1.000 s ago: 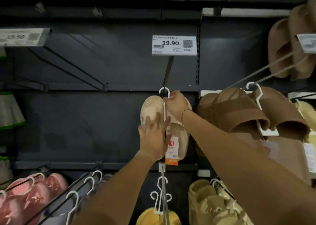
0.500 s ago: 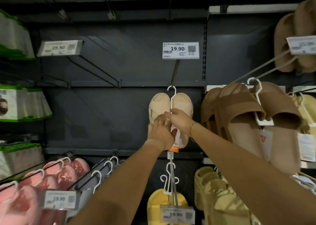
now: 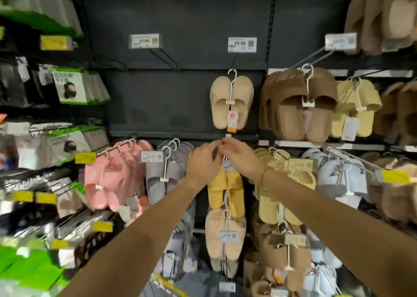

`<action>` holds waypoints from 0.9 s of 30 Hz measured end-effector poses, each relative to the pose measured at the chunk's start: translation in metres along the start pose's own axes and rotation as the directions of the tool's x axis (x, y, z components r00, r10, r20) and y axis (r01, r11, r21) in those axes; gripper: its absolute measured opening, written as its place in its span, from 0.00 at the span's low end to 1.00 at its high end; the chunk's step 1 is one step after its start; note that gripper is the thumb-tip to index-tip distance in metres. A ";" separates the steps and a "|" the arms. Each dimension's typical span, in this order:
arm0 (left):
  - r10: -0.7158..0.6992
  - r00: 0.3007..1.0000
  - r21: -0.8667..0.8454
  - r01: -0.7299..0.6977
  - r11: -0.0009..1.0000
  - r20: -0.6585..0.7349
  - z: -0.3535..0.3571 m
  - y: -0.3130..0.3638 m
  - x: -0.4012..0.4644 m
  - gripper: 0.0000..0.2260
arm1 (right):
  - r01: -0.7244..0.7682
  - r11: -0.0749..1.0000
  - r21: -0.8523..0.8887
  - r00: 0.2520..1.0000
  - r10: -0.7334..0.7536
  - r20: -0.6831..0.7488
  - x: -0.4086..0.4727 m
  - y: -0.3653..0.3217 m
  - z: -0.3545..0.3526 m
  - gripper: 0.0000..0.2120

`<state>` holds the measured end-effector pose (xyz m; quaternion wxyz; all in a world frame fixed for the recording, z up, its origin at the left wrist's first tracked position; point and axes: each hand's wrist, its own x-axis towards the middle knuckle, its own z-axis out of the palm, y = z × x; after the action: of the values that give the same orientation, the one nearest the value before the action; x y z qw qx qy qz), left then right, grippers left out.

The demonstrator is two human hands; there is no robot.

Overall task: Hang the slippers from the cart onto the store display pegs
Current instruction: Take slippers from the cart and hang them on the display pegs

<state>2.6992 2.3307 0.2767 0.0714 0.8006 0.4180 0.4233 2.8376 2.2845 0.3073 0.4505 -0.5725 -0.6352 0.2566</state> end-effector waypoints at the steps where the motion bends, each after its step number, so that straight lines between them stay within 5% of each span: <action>1: -0.023 1.000 -0.010 0.023 1.000 0.010 0.002 0.001 -0.031 0.18 | -0.020 1.000 -0.005 0.999 0.020 0.026 -0.031 0.005 0.009 0.22; 9: -0.281 0.938 0.068 0.273 0.960 0.201 0.032 0.026 -0.264 0.28 | -0.061 0.987 -0.146 0.964 0.096 0.247 -0.236 0.079 0.064 0.24; 12: -0.364 0.889 0.125 0.342 0.931 0.279 0.032 0.055 -0.333 0.24 | -0.107 0.981 -0.163 0.928 0.157 0.339 -0.293 0.112 0.080 0.13; 14: -0.410 0.848 0.160 0.377 0.912 0.336 0.037 0.064 -0.372 0.24 | -0.158 0.977 -0.142 0.904 0.201 0.377 -0.320 0.141 0.093 0.18; 18: -0.575 0.726 0.357 0.459 0.813 0.376 0.061 0.065 -0.425 0.22 | -0.185 0.962 -0.201 0.846 0.261 0.466 -0.363 0.180 0.112 0.17; 23: -0.805 0.454 0.340 0.742 0.579 0.381 0.102 0.045 -0.461 0.22 | -0.324 0.915 -0.242 0.770 0.404 0.495 -0.385 0.207 0.124 0.24; 27: -0.877 0.363 0.338 0.821 0.460 0.314 0.120 0.026 -0.477 0.26 | -0.359 0.891 -0.277 0.725 0.453 0.518 -0.393 0.223 0.123 0.13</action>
<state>2.6640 1.9951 -0.0818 0.3237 0.5450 0.7666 0.1021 2.8178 1.9790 -0.0468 0.1260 -0.6281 -0.6168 0.4574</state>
